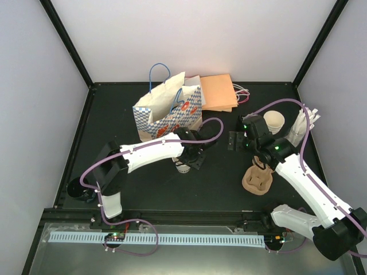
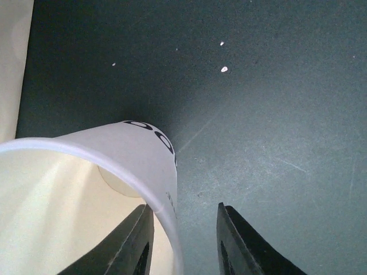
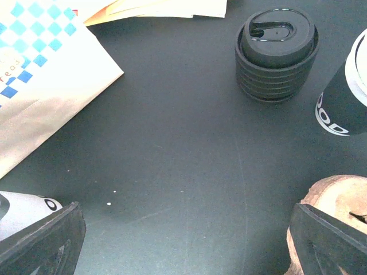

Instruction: Pack the takeout coffee

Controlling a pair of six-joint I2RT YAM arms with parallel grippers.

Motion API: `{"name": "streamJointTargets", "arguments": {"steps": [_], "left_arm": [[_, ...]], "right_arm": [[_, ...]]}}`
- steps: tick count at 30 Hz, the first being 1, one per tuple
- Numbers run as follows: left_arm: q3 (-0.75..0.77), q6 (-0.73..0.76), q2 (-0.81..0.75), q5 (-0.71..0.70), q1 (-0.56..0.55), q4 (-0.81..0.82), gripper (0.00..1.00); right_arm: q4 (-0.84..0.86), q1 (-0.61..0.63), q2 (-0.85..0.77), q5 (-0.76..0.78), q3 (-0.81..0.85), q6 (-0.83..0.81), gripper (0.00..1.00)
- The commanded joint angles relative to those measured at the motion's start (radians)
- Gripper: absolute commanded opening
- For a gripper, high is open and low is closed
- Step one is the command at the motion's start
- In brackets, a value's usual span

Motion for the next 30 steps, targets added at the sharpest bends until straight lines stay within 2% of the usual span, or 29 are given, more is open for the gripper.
{"name": "streamJointTargets", "arguments": {"steps": [1, 8, 9, 12, 19, 24, 30], "left_arm": [[0.003, -0.009, -0.017, 0.019, 0.002, 0.016, 0.37], [0.036, -0.008, -0.101, 0.036, 0.001, -0.014, 0.65], [0.040, -0.008, -0.113, 0.040, 0.001, -0.018, 0.71], [0.050, -0.014, -0.148, 0.033, 0.001, -0.027, 0.97], [0.045, -0.020, -0.268, -0.007, 0.001, -0.009, 0.99], [0.046, -0.022, -0.349, -0.096, 0.001, -0.004, 0.99], [-0.010, 0.005, -0.457, -0.134, 0.001, 0.073, 0.99]], "right_arm": [[0.001, -0.005, -0.002, 0.027, 0.005, 0.004, 1.00], [-0.006, -0.005, 0.005, 0.056, 0.010, -0.006, 1.00], [-0.008, -0.005, 0.006, 0.058, 0.013, -0.007, 1.00], [-0.010, -0.004, 0.011, 0.063, 0.020, -0.008, 1.00], [-0.023, -0.005, 0.023, 0.087, 0.040, -0.006, 1.00], [-0.027, -0.005, 0.031, 0.088, 0.054, -0.003, 1.00], [-0.031, -0.005, 0.044, 0.101, 0.071, 0.000, 1.00]]}}
